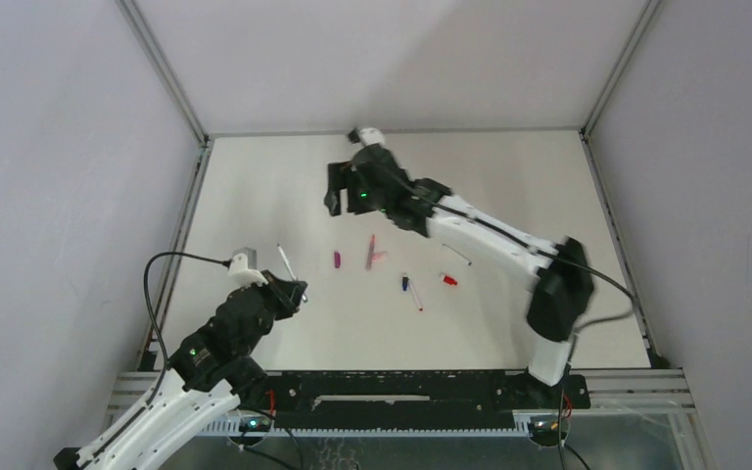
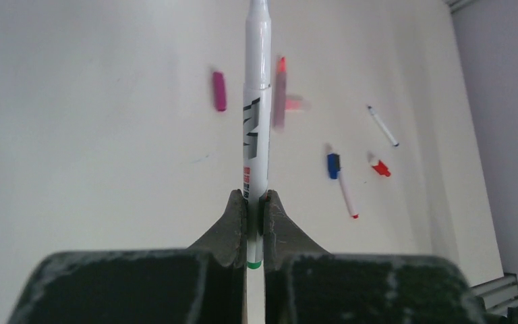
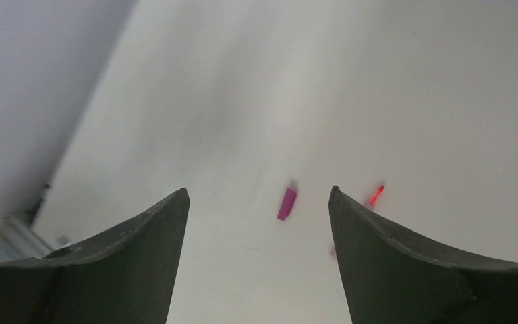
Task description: Insert the pens into the pen caps
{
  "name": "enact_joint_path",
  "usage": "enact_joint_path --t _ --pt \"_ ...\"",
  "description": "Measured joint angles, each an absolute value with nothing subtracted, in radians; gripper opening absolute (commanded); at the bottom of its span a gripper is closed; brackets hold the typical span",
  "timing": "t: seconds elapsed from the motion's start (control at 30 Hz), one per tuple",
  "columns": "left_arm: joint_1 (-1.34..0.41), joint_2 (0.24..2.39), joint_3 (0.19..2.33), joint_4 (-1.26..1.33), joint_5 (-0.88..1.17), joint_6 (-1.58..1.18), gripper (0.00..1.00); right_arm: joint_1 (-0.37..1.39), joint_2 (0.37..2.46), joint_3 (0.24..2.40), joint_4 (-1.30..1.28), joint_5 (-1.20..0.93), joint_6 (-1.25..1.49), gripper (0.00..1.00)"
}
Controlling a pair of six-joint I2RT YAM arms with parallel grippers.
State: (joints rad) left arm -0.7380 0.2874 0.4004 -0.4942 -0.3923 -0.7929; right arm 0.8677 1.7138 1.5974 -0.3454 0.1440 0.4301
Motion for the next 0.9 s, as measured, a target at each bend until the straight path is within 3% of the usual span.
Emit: enact_joint_path --t 0.1,0.27,0.67,0.9 --pt "-0.737 0.286 0.395 -0.551 -0.413 -0.848 0.0 0.887 1.94 1.787 -0.503 0.159 0.434 0.71" --pt "-0.737 0.288 0.392 -0.575 -0.416 -0.882 0.0 0.901 2.134 1.895 -0.678 0.153 0.446 0.63" --pt "-0.737 0.274 0.35 -0.582 -0.376 -0.892 0.0 0.91 2.275 2.033 -0.77 0.101 0.494 0.63" --pt "-0.737 0.257 0.339 -0.587 -0.358 -0.892 0.0 0.929 2.376 2.094 -0.793 0.099 0.528 0.57"
